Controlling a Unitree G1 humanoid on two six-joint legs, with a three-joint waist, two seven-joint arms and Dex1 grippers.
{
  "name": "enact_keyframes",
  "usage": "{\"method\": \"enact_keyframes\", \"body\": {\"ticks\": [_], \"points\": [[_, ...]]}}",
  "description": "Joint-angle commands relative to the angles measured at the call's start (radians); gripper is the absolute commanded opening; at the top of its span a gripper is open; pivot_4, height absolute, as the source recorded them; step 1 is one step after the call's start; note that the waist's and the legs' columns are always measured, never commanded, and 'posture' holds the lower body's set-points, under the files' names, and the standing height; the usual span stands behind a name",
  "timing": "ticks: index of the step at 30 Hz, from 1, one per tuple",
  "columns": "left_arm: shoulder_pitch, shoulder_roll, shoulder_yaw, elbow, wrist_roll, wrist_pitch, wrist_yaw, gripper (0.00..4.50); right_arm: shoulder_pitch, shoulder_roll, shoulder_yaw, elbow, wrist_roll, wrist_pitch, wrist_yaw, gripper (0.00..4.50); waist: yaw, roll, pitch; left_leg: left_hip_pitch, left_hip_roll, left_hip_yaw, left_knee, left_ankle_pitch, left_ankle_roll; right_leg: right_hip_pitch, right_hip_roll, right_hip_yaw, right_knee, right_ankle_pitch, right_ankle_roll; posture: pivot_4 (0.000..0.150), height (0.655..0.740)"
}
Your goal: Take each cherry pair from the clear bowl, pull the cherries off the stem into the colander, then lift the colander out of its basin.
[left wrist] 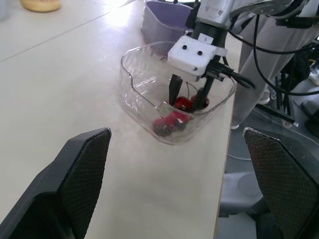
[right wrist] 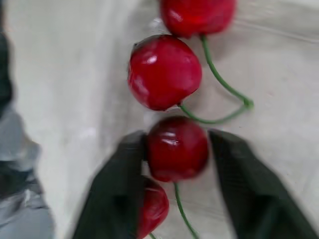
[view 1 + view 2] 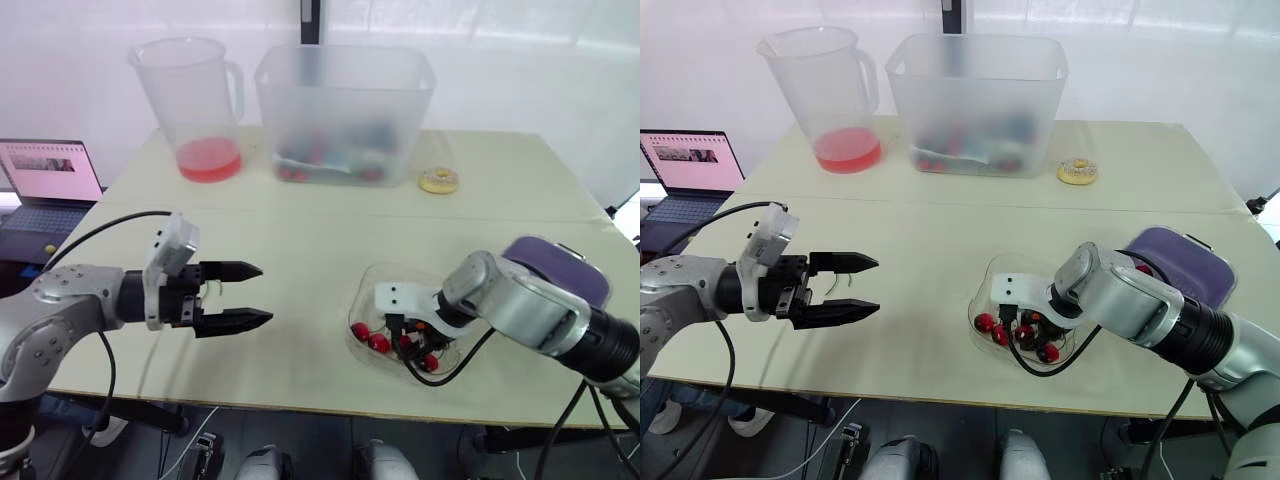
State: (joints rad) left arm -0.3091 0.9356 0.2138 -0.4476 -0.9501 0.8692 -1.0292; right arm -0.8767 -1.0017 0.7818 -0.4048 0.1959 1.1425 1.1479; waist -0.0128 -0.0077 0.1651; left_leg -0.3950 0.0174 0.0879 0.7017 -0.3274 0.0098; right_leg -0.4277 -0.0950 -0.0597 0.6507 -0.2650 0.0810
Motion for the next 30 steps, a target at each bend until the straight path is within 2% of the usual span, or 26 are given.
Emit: {"method": "enact_keyframes", "body": {"ticks": [1,7,13,18,20,23,27,30], "points": [[0.005,0.011,0.021,0.001,0.002,-0.015,-0.010,4.50,-0.002,-0.002,-0.020,0.005,-0.023,-0.021,0.008,2.15,-0.001,0.000,0.000,0.000,0.000,0.000,0.000,0.000,0.000,0.000,0.000,0.000,0.000,0.000,0.000,0.150,0.7078],[0.003,0.001,0.006,0.007,0.019,-0.032,-0.010,4.50,-0.040,-0.004,-0.029,0.026,-0.070,-0.119,0.046,2.15,-0.001,0.000,0.000,0.000,0.000,0.000,0.000,0.000,0.000,0.000,0.000,0.000,0.000,0.000,0.000,0.150,0.7078],[0.001,-0.011,-0.007,0.010,0.034,-0.046,-0.011,4.50,-0.104,0.026,0.021,0.161,-0.265,-0.525,0.135,2.15,-0.002,0.000,0.000,0.000,0.000,0.000,0.000,0.000,0.000,0.000,0.003,0.000,0.000,0.000,0.000,0.150,0.7078],[0.012,-0.024,-0.008,-0.003,0.039,-0.053,-0.002,4.50,-0.152,0.100,0.007,0.295,-0.357,-0.657,0.202,2.15,-0.002,0.000,0.000,0.000,0.000,0.001,0.000,0.000,0.000,0.000,0.004,0.000,0.000,0.000,0.000,0.150,0.7078],[0.021,-0.027,-0.003,-0.009,0.039,-0.053,0.003,4.50,-0.164,0.127,-0.028,0.305,-0.342,-0.627,0.238,2.15,-0.002,0.000,0.000,0.000,0.000,0.001,0.000,0.000,0.000,0.000,0.004,0.000,0.000,0.000,0.000,0.150,0.7078],[0.036,-0.028,0.010,-0.017,0.041,-0.056,0.010,4.50,-0.160,0.145,-0.127,0.246,-0.246,-0.482,0.290,2.15,0.000,0.000,0.000,0.000,0.001,0.000,0.000,0.000,0.000,0.000,0.004,0.000,0.000,0.000,0.000,0.150,0.7078],[0.042,-0.030,0.019,-0.021,0.031,-0.056,0.010,4.50,-0.124,0.091,-0.213,0.134,-0.184,-0.335,0.324,2.15,0.003,0.000,0.000,0.000,0.001,0.000,0.000,0.000,0.000,0.000,0.003,0.000,0.000,0.000,0.000,0.150,0.7078],[0.026,-0.036,0.011,-0.012,0.030,-0.056,0.007,4.50,-0.088,0.044,-0.235,0.061,-0.179,-0.140,0.279,2.15,0.001,0.000,0.000,0.000,0.000,-0.001,0.000,0.000,0.000,0.001,0.000,-0.001,0.000,0.000,0.000,0.150,0.7078]]}}
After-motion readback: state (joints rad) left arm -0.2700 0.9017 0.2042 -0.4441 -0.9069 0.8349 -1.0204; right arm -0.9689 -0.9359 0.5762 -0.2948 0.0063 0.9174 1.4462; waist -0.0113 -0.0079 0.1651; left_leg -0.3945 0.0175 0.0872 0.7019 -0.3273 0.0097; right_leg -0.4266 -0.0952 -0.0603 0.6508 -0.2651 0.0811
